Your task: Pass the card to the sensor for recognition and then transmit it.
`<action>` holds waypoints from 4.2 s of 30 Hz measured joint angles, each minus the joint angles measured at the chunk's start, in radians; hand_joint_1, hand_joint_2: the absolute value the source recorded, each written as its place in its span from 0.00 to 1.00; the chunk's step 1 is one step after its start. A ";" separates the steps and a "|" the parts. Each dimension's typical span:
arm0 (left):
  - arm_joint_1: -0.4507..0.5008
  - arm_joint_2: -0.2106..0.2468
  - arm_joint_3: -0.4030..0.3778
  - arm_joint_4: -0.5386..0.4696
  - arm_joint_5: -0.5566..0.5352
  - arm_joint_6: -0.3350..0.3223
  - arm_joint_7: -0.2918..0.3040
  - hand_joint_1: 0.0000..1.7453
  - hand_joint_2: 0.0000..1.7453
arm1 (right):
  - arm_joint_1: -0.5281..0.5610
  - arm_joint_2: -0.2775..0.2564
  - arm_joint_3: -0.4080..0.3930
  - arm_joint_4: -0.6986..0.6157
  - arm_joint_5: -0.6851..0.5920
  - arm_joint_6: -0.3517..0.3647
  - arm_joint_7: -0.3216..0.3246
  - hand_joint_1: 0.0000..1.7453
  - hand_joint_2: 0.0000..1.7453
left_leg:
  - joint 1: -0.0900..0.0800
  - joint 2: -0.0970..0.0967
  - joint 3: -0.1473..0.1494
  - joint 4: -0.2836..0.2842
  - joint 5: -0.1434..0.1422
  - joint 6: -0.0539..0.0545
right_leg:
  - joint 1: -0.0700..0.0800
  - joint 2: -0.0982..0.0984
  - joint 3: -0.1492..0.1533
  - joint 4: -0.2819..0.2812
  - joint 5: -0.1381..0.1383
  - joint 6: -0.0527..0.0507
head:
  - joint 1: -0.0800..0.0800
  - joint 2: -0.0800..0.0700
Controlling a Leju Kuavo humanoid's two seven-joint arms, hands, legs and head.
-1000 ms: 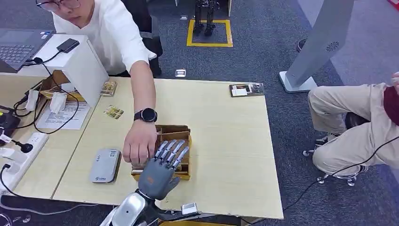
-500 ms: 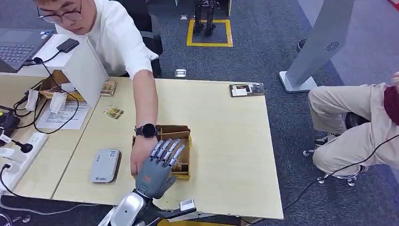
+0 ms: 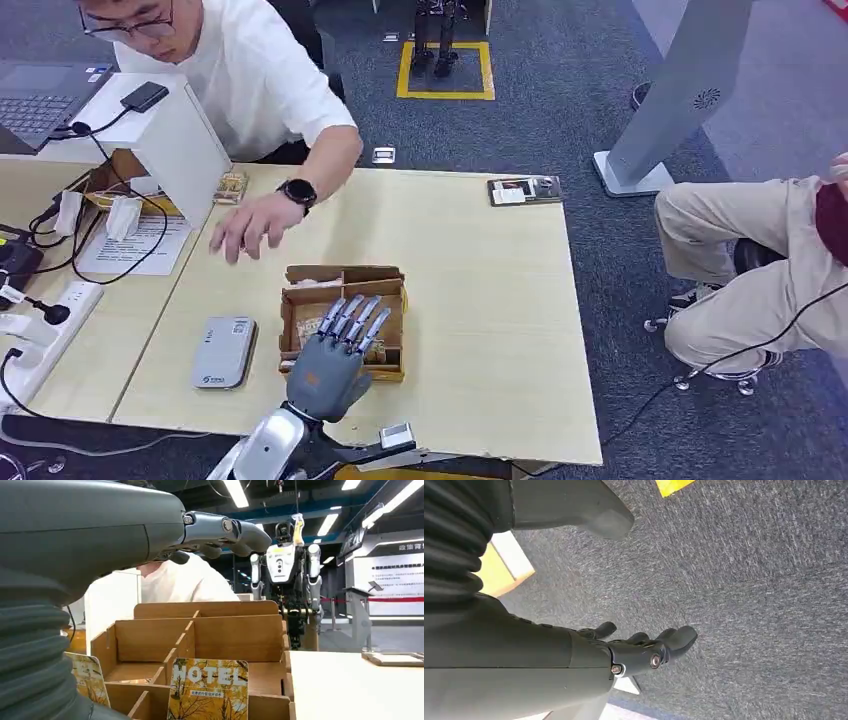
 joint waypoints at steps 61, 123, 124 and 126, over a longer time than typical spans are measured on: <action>-0.025 0.051 -0.014 0.031 -0.014 -0.084 0.051 1.00 1.00 | -0.001 0.003 0.031 0.000 -0.029 0.000 0.000 0.00 1.00 | 0.000 0.000 0.000 0.000 0.000 0.000 | 0.000 0.000 0.000 0.000 0.000 0.000 | 0.000 0.000; 0.091 -0.088 0.116 -0.190 0.681 0.219 -0.497 1.00 1.00 | -0.001 0.003 0.088 0.000 -0.035 0.000 -0.018 0.00 1.00 | 0.000 0.000 0.000 0.000 0.000 0.000 | 0.000 0.000 0.000 0.000 0.000 0.000 | 0.000 0.000; 0.093 -0.094 0.121 -0.190 0.692 0.218 -0.505 1.00 1.00 | -0.001 0.003 0.088 0.001 -0.035 0.000 -0.018 0.00 1.00 | 0.000 0.000 0.000 0.000 0.000 0.000 | 0.000 0.000 0.000 0.000 0.000 0.000 | 0.000 0.000; 0.097 -0.106 0.137 -0.190 0.735 0.218 -0.523 1.00 1.00 | 0.000 0.003 0.088 0.001 -0.036 0.000 -0.018 0.00 1.00 | 0.000 0.000 0.000 0.000 0.000 0.000 | 0.000 0.000 0.000 0.000 0.000 0.000 | 0.000 0.000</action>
